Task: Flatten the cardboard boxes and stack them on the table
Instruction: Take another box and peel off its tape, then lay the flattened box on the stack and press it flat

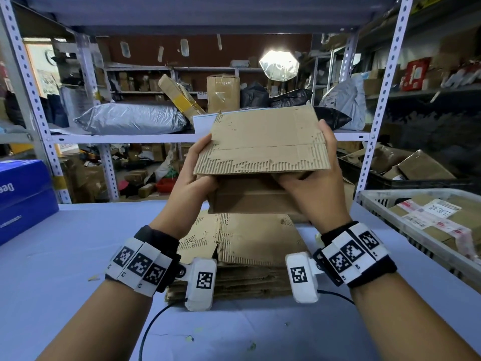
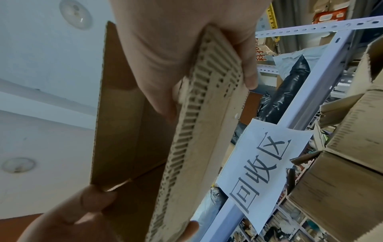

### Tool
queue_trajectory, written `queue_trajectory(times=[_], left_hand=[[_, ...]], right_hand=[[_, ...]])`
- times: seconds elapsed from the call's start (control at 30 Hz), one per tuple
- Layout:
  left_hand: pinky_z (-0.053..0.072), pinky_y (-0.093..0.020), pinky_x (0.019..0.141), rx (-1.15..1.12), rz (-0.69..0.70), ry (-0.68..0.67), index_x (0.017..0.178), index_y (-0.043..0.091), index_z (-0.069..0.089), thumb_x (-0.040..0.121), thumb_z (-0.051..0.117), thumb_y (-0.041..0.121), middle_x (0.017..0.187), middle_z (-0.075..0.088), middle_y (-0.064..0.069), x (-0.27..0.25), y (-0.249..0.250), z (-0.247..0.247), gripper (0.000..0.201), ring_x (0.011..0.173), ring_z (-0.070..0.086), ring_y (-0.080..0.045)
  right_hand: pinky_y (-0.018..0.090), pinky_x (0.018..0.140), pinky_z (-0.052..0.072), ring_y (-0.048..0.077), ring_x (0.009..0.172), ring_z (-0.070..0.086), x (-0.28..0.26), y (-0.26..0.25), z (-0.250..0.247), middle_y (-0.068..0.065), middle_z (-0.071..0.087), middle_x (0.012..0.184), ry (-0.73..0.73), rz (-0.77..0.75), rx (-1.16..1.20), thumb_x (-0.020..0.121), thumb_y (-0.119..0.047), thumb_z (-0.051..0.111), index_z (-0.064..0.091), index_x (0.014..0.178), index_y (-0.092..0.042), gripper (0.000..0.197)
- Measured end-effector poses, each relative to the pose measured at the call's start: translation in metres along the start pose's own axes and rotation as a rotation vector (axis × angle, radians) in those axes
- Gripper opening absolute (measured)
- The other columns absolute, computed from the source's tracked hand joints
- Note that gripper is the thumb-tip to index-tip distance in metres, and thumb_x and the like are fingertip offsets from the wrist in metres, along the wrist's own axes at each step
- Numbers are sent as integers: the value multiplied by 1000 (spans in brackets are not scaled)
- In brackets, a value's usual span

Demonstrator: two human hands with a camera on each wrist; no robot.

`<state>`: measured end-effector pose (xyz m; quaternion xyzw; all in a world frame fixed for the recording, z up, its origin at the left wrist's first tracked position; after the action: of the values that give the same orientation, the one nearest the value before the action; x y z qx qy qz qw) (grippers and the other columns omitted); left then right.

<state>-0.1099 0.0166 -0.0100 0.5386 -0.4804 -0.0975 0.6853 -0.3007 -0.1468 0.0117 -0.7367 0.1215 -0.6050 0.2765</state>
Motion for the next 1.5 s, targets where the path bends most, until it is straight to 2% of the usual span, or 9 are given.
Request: queue_trajectory(times=[0.2, 0.27, 0.4, 0.6, 0.8, 0.93, 1.1, 1.37, 1.5], left_hand=[[49, -29, 98, -34, 46, -23, 137, 47, 55, 84, 51, 15, 135, 61, 13, -2, 8, 1, 63, 123, 59, -11], [52, -25, 95, -46, 57, -28, 143, 43, 50, 87, 53, 16, 138, 61, 12, -2, 7, 1, 62, 124, 61, -9], [49, -29, 107, -56, 76, 32, 152, 36, 43, 90, 59, 28, 144, 58, 11, -3, 7, -9, 64, 132, 56, -9], [35, -37, 119, 334, 111, 3, 136, 45, 58, 89, 59, 56, 143, 53, 9, -4, 0, -11, 48, 134, 46, -2], [24, -39, 117, 668, 143, -31, 115, 54, 66, 94, 65, 43, 148, 47, 12, -6, -14, -8, 23, 141, 28, -17], [33, -48, 120, 506, -43, 162, 137, 44, 55, 87, 80, 31, 155, 35, 0, 3, -27, -34, 57, 145, 35, -22], [62, -38, 86, 149, -231, 194, 128, 41, 63, 78, 88, 13, 128, 67, -3, 2, -53, -57, 62, 99, 75, -21], [55, -37, 94, 615, -485, -110, 119, 49, 63, 80, 86, 36, 135, 50, 5, -7, -103, -68, 48, 114, 60, -20], [61, -32, 65, 844, -635, -335, 112, 57, 54, 80, 80, 53, 115, 58, 2, -12, -123, -65, 41, 95, 66, -23]], right_hand=[[5, 92, 39, -11, 120, 50, -4, 8, 6, -29, 55, 130, -64, 51, 143, 81, -12, 71, 12, 158, -31, 98], [12, 91, 45, -5, 121, 50, -5, 18, 14, -31, 53, 128, -133, 192, 313, 90, -10, 55, 12, 159, -30, 83], [32, 81, 50, 20, 103, 61, -18, 44, 17, 0, 69, 101, -42, 613, 840, 103, -21, 38, 65, 118, -18, 31], [52, 106, 43, 39, 133, 50, -17, 31, 26, 23, 51, 146, -175, 605, 1268, 97, -60, 44, 55, 141, -10, 68], [59, 95, 53, 38, 122, 62, -21, 57, 24, 17, 64, 134, -112, 734, 1199, 99, -26, 48, 57, 139, -14, 42], [57, 89, 56, 37, 116, 66, -28, 66, 26, 18, 67, 129, -21, 786, 1305, 101, -21, 46, 62, 130, -9, 34], [47, 81, 61, 31, 106, 71, -39, 94, 21, 15, 72, 119, -22, 862, 996, 98, -13, 59, 59, 132, -8, 34], [28, 57, 58, 19, 72, 75, -69, 135, 23, 8, 78, 85, -402, 916, 332, 93, -6, 67, 65, 116, 2, 25], [24, 57, 53, 15, 69, 71, -88, 159, 21, 2, 76, 81, -560, 911, -62, 87, -21, 77, 71, 103, -6, 23]])
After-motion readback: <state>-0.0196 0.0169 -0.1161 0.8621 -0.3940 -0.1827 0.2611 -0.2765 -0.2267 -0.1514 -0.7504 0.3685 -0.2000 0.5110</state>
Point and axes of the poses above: each hand's wrist, its own x-axis towards the middle knuckle, its own z-axis out of the palm, y = z × x, the point moved 9 cm from there along x, towards the middle knuckle
